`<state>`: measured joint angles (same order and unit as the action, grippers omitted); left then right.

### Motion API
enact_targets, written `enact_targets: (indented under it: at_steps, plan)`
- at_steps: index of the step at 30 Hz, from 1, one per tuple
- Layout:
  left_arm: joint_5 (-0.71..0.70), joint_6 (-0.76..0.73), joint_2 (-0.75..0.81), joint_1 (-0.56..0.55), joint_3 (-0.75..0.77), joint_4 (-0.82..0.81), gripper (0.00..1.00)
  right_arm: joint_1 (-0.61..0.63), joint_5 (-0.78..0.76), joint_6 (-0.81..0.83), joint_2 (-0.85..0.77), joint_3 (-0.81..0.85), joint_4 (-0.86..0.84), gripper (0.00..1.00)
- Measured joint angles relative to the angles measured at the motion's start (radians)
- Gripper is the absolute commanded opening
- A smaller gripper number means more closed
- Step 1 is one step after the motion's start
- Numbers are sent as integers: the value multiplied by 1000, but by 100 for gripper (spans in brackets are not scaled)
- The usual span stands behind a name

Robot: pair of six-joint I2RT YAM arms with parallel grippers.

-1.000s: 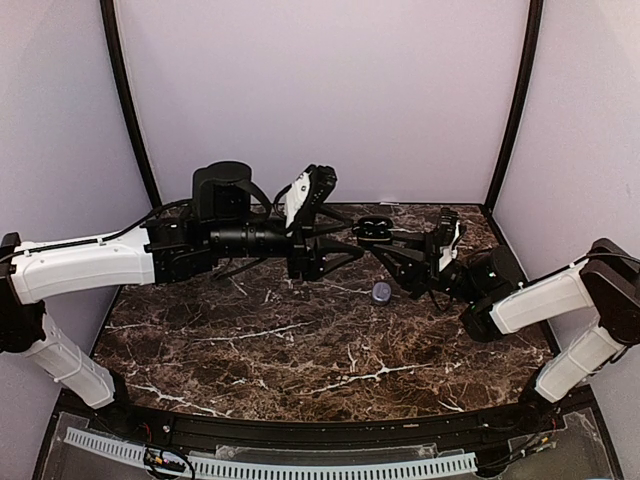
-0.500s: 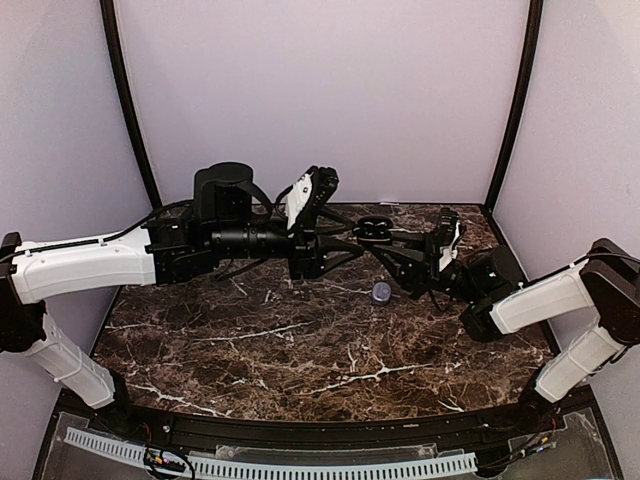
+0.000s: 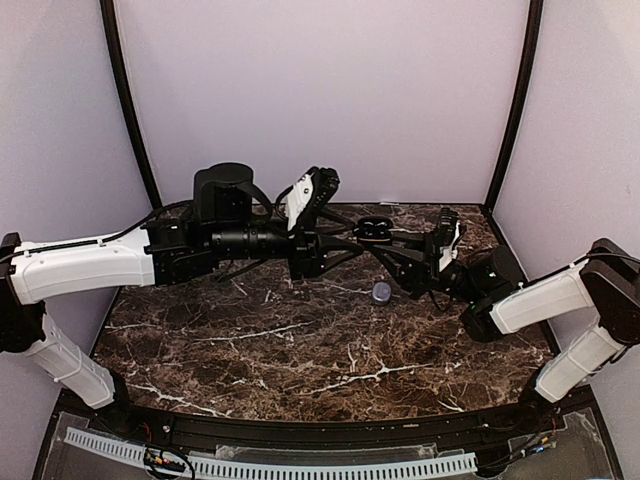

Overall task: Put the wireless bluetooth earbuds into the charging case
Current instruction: Adjust the left earbud in the left side groove of the charging case.

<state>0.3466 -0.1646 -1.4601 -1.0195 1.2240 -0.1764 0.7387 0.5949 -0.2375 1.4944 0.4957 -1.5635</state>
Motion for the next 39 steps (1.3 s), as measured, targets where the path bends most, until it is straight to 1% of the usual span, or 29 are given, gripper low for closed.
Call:
enact_targets:
  at_steps: [9,18,20,23,27,29,32,36,39]
  plan:
    - [7,0,15,-1,-10,2,46,0,-12,0,0,0,0,0]
    - [43,0,20,-27,-16,7,45,-2,-23,0,0,0,0,0]
    - [48,0,20,-28,-16,8,46,-2,-23,0,0,0,0,0]
    - [43,4,24,-28,-24,6,53,-2,-23,0,0,0,0,0]
    - [-16,24,42,-26,-44,7,54,-2,-23,0,0,0,0,0]
    - [-61,32,52,-25,-47,6,52,-2,-23,0,0,0,0,0]
    - [-119,42,61,-24,-47,6,47,-2,-23,-3,0,0,0,0]
    - [-166,49,67,-20,-47,5,42,-2,-13,-11,0,0,0,0]
    - [-220,66,68,-10,-47,5,41,-2,2,-21,0,0,0,0]
